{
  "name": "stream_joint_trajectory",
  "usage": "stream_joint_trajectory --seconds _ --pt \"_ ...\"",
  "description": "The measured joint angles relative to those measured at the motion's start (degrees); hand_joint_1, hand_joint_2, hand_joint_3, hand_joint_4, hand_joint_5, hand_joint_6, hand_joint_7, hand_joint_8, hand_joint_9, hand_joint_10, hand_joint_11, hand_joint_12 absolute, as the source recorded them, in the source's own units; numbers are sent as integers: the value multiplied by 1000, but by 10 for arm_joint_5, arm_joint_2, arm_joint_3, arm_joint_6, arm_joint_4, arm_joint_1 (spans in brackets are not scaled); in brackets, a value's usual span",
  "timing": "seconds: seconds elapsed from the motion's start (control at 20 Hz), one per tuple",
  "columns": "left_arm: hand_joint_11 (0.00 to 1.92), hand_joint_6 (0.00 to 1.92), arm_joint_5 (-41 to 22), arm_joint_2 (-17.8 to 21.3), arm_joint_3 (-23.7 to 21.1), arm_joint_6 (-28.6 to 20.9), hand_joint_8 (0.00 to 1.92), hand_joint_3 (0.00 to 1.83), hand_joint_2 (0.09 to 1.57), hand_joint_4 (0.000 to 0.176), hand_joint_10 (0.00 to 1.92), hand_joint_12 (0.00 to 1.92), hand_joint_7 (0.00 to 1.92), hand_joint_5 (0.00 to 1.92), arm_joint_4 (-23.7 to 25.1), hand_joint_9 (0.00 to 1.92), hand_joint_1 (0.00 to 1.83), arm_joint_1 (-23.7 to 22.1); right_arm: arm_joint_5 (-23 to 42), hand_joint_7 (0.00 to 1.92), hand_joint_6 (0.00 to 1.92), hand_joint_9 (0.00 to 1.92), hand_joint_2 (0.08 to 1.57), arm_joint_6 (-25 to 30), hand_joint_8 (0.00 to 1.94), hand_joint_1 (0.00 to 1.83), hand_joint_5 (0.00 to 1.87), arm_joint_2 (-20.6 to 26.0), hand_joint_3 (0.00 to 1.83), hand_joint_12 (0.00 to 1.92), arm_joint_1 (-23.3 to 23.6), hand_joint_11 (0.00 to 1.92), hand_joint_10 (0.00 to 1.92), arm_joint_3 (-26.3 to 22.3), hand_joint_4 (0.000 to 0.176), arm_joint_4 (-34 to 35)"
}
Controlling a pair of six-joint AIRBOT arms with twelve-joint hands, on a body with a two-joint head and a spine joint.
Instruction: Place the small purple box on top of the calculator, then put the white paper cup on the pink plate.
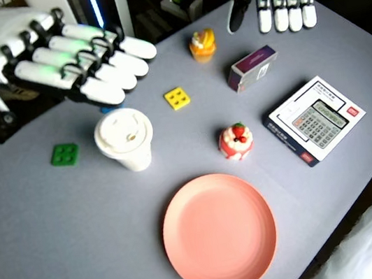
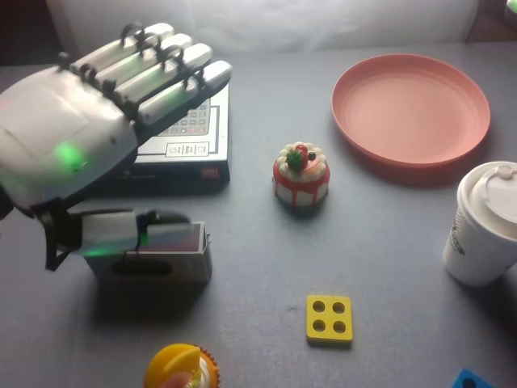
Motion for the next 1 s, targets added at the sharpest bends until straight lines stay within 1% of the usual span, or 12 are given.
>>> stream_joint_trajectory --seconds 0.05,0.15,0.25,0.3,0.35,0.4,0.6,0.7,0.8,0.85,0.95,1.0 --pt "18 0 4 0 0 0 4 0 975 0 8 16 66 5 -3 37 572 8 0 0 0 0 1278 0 0 295 0 0 0 0 0 0 0 0 0 0" --pt "0 8 13 0 -1 0 5 0 949 0 24 760 108 63 -12 116 643 26 0 0 0 0 1282 0 0 291 0 0 2 0 0 0 0 0 0 2" --pt "0 8 19 0 -1 -1 6 0 956 0 32 1066 140 94 -23 164 709 34 1 0 0 0 1268 0 0 313 0 0 0 0 0 0 0 0 0 7" --pt "0 5 22 0 0 0 4 1 964 0 23 1012 119 77 -25 156 704 36 0 0 0 0 1266 0 0 317 0 0 0 0 -1 0 0 0 0 9" --pt "0 8 30 -1 0 0 6 3 971 17 15 870 96 50 -26 147 679 36 1 0 0 0 1271 0 0 307 0 0 0 0 -1 0 0 0 0 10" --pt "0 7 38 -5 1 0 3 3 974 2 9 785 94 56 -28 141 704 39 0 13 4 0 1278 0 5 351 10 0 0 0 -1 0 0 1 0 10" --pt "0 9 84 -31 15 -1 13 3 976 0 14 659 119 77 -35 155 782 46 -1 0 0 0 1283 0 0 335 0 -2 3 0 -2 0 0 2 0 15" --pt "0 7 106 -47 32 -1 8 0 966 0 12 779 152 115 -51 172 818 46 0 0 0 0 1278 0 0 326 0 -2 0 0 -2 0 0 2 0 15" --pt "0 5 126 -59 44 0 4 3 985 0 6 744 159 138 -65 168 839 46 -1 17 11 0 1272 0 7 358 27 -3 0 0 -2 0 0 4 0 16" --pt "0 11 136 -62 47 0 14 8 1010 0 21 862 217 175 -68 220 843 45 -1 3 1 0 1272 0 1 291 5 -3 0 0 -2 0 0 4 0 17" --pt "0 14 143 -68 49 -1 14 9 1064 0 33 1004 354 283 -70 331 846 45 -1 24 19 0 1270 0 9 407 47 -3 0 2 -2 5 0 4 0 17" --pt "0 21 143 -70 50 -1 28 7 1094 0 86 1275 529 393 -69 518 880 45 -1 4 3 0 1273 0 1 398 9 -3 0 0 -2 0 0 4 0 17"
